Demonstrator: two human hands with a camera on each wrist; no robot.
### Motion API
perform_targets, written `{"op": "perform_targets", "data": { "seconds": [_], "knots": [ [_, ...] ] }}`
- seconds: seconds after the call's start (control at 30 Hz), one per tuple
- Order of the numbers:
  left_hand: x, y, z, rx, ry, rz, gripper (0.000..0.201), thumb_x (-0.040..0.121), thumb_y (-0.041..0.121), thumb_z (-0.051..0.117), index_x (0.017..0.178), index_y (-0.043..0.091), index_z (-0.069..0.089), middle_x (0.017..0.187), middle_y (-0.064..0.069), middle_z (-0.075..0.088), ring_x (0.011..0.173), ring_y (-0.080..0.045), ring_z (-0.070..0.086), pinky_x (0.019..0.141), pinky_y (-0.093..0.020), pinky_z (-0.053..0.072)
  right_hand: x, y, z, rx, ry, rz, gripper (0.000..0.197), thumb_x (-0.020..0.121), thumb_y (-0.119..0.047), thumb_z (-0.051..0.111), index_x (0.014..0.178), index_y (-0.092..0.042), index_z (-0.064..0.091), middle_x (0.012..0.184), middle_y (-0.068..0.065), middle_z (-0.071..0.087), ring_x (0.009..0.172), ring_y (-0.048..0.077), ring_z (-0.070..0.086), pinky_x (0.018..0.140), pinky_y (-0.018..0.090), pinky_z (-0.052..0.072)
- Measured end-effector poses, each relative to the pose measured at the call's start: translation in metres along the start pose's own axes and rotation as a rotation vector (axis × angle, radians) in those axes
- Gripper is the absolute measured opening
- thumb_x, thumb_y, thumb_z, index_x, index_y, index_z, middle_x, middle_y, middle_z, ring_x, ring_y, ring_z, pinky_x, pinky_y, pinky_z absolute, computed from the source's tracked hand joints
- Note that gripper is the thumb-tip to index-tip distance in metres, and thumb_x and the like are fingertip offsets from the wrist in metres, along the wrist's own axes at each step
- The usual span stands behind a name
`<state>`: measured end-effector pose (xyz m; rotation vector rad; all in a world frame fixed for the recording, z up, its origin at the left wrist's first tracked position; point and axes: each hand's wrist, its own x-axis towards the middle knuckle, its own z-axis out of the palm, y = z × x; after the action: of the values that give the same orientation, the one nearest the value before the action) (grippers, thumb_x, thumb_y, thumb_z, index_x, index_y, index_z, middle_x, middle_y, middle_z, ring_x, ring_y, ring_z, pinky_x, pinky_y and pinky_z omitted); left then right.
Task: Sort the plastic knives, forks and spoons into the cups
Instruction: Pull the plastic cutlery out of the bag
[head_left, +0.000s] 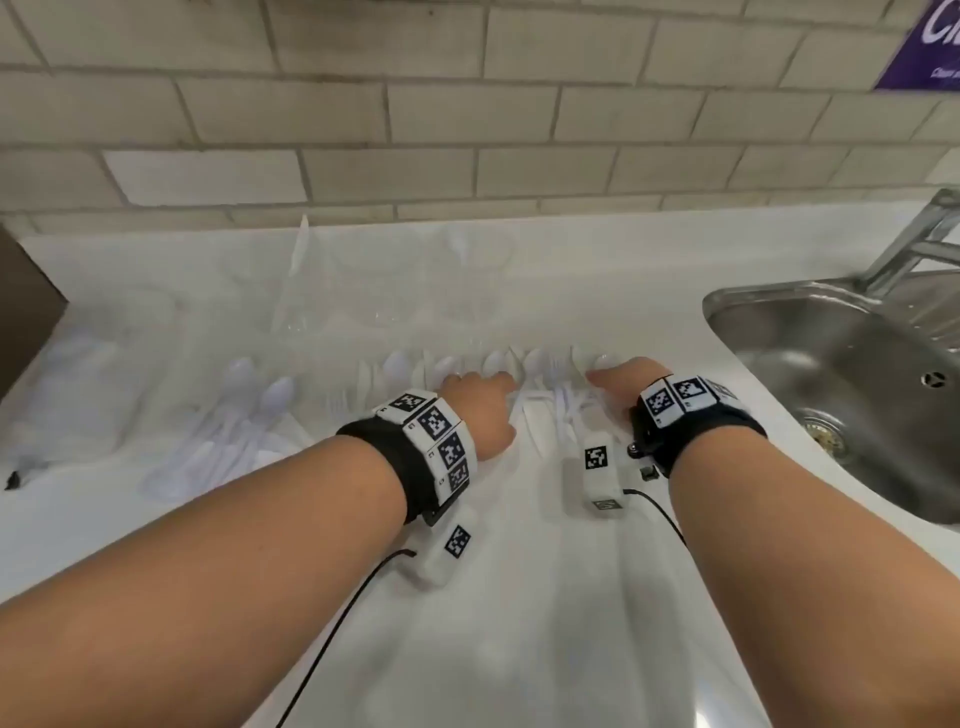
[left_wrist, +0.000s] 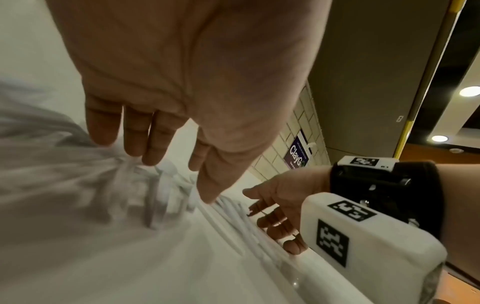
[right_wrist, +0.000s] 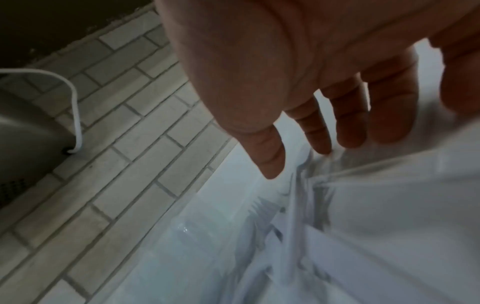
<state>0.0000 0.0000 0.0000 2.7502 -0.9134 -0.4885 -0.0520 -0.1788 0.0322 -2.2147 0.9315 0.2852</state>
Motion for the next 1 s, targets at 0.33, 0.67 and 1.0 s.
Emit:
{"op": "perform_targets", "data": {
  "seconds": [0.33, 0.67, 1.0],
  "knots": [
    [0.01, 0.011, 0.004, -0.007, -0.034, -0.022, 0.046, 0.09, 0.013, 0.042, 0.136, 0.021, 0.042, 0.13, -0.01, 0.05, 0.115, -0.035, 0.05, 0.09, -0.04, 0.042, 0.0, -0.019, 0.013, -0.271, -0.086, -0.094, 0.052, 0.089, -0.054, 0.052, 0.113, -0.01, 0.063, 0.1, 0.009, 0.067, 0.086, 0.027, 0.063, 0.072, 0.03, 0.051],
    [0.008, -0.008, -0.012, -0.374, 0.078, -0.155, 0.044, 0.09, 0.007, 0.046, 0.133, 0.014, 0.048, 0.136, -0.011, 0.05, 0.121, -0.028, 0.052, 0.098, -0.032, 0.043, -0.017, -0.036, 0.025, -0.497, -0.083, -0.116, 0.071, 0.078, -0.059, 0.066, 0.125, -0.006, 0.053, 0.124, 0.01, 0.061, 0.114, 0.027, 0.058, 0.089, 0.032, 0.047],
    [0.012, -0.005, -0.007, -0.235, 0.04, -0.088, 0.051, 0.09, 0.025, 0.059, 0.136, 0.01, 0.043, 0.124, -0.01, 0.058, 0.113, -0.027, 0.056, 0.09, -0.032, 0.044, -0.013, -0.034, 0.009, -0.357, 0.003, -0.11, 0.042, 0.088, -0.022, 0.065, 0.124, -0.003, 0.054, 0.128, 0.014, 0.058, 0.115, 0.029, 0.057, 0.091, 0.034, 0.046]
  ]
}}
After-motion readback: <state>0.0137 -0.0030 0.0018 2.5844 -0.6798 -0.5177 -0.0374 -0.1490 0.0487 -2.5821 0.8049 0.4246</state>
